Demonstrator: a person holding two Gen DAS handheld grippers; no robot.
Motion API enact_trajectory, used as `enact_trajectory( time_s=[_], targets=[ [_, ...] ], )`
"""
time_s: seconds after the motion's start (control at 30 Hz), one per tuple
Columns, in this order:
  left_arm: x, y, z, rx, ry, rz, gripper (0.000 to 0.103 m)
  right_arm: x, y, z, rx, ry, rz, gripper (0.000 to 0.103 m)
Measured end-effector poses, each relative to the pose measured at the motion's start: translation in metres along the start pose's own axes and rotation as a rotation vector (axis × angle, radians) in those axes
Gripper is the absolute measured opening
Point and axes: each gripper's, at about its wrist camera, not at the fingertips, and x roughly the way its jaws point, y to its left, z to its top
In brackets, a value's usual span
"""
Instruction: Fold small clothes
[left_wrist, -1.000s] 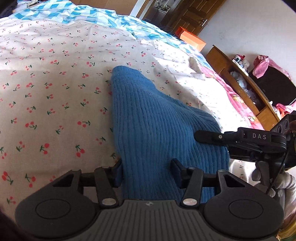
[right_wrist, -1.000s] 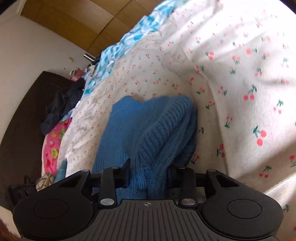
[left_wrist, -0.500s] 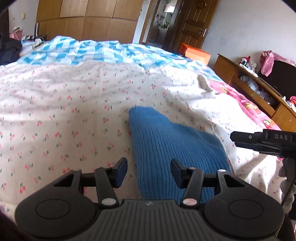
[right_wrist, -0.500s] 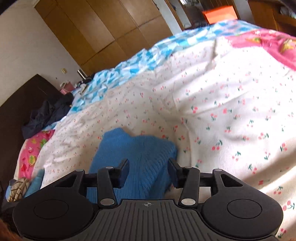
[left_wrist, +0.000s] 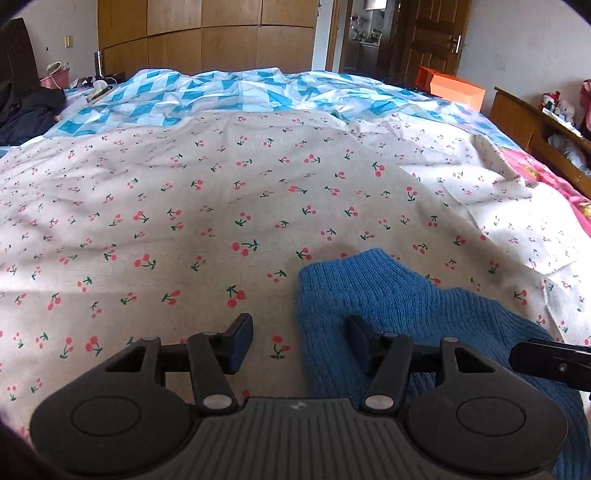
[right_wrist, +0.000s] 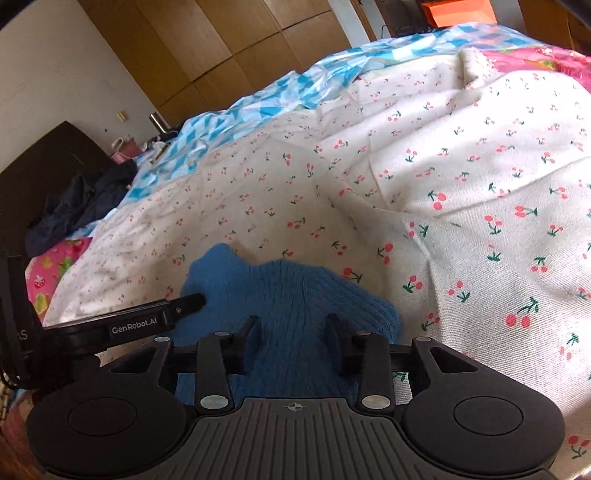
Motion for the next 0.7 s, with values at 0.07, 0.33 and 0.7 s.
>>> enact_trajectory(
  time_s=[0.07, 0.33, 0.7],
  targets=[
    [-0.018, 0.003, -0.003, -0.003, -0.009, -0.009, 0.061, -0.021, 0.011, -0.002, -0.039, -0.019, 0.011, 0.041],
    [-0.103, 0.010, -0.063, 0.046, -0.004, -0.082, 0.060, -0.089, 0.039, -0.062, -0.138, 0.051, 0.107, 0.039],
    [-0.098, 0.010, -0.101, 0.099, 0.088, 0.013, 0.061, -0.077, 0.046, -0.092, -0.171, 0.184, -0.034, 0.041]
  ],
)
